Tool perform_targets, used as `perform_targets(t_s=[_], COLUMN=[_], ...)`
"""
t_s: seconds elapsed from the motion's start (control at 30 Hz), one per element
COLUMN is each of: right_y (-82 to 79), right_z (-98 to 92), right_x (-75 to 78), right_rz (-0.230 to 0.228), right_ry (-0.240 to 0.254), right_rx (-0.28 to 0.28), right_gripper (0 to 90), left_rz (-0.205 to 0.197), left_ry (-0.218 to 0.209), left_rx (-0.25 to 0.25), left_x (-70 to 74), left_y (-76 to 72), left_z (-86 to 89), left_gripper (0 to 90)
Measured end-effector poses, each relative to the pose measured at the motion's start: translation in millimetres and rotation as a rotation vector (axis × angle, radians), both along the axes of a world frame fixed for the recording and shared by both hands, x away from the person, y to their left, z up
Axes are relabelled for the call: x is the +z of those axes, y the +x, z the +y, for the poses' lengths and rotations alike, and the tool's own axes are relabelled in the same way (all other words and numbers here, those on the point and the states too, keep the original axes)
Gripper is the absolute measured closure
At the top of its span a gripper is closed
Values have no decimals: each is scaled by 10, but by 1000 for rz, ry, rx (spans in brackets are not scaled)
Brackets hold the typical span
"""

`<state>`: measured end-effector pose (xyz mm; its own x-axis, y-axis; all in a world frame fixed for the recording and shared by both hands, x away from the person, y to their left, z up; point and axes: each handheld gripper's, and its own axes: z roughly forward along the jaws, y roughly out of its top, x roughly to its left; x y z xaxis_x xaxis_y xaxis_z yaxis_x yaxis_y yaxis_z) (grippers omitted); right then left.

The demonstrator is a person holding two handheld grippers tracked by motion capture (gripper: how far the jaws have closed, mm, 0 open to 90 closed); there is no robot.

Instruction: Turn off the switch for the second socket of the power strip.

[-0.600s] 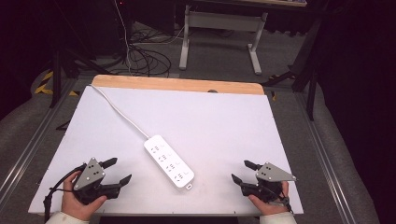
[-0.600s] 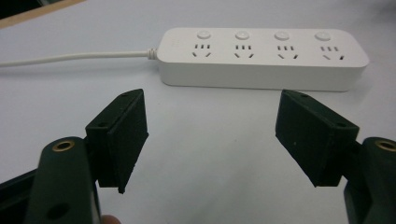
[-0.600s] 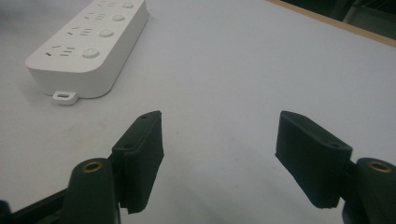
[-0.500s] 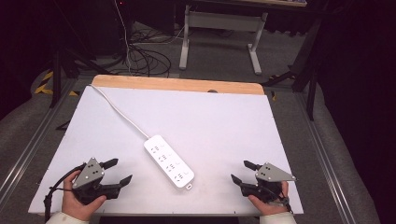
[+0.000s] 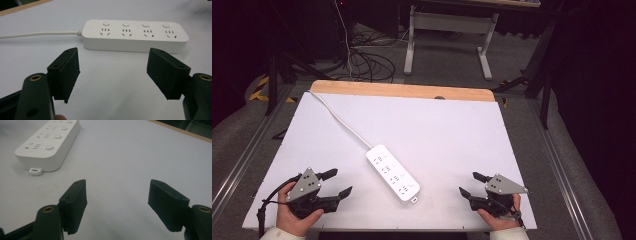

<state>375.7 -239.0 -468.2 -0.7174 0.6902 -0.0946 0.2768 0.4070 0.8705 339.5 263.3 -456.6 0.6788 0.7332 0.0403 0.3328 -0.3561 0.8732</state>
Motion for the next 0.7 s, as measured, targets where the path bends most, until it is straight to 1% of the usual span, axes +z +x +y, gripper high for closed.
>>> perform_targets(t_s=[0.13, 0.3, 0.37, 0.43, 0.5, 0.53, 0.6, 0.63, 0.7], right_y=[4, 12, 16, 23, 28, 28, 22, 19, 15], right_z=[-4, 0, 6, 16, 22, 23, 22, 19, 17], right_x=[-3, -16, -21, -26, -29, -29, -30, -30, -30], right_rz=[2, 13, 14, 18, 21, 21, 20, 20, 20], right_ry=[0, 1, -2, -5, -9, -10, -9, -10, -10], right_rx=[-1, 1, 2, 0, 1, 1, 3, 2, 1], right_gripper=[319, 319, 319, 319, 320, 319, 319, 320, 319], left_rz=[3, 18, 28, 36, 39, 32, 48, 48, 50], left_ry=[3, -8, -9, -6, -11, 5, -3, -3, 8], left_rx=[-4, 10, 12, 15, 9, 8, -6, -6, -17], left_x=[9, 59, 85, 113, 143, 166, 212, 212, 244], left_y=[0, 20, 32, 42, 50, 61, 81, 81, 107], left_z=[-8, -11, -12, -17, -21, -16, -50, -50, -83], left_gripper=[271, 275, 287, 325, 345, 353, 361, 363, 363])
